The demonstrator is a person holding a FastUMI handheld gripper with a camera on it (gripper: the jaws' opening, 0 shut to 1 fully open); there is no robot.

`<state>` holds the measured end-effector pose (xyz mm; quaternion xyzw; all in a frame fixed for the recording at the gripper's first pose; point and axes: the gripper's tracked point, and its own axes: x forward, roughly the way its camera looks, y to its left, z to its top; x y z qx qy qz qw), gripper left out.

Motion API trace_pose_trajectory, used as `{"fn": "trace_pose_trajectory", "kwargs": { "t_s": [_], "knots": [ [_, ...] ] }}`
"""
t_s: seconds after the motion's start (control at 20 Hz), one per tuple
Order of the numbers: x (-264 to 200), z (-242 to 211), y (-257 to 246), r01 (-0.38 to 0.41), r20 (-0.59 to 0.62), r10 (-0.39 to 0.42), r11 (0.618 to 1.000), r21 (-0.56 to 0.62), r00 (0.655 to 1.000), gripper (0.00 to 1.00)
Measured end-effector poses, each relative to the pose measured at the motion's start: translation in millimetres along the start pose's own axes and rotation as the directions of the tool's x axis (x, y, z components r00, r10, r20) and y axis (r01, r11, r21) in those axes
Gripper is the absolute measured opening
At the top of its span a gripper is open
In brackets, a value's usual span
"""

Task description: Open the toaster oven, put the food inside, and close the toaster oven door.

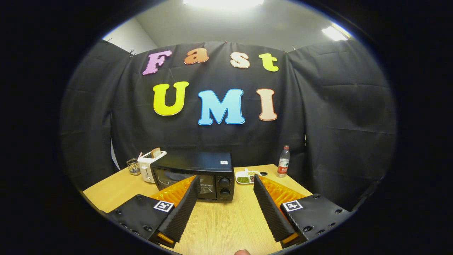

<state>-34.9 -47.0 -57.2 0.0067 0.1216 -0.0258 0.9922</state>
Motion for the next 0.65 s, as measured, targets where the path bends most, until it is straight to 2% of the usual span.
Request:
{"fn": "trace_pose_trajectory", "kwargs": {
  "t_s": [0.65],
  "knots": [
    [-1.8,5.4,4.3,0.009,0.009,-0.009,1.0,0.008,1.0,0.96]
  ]
}}
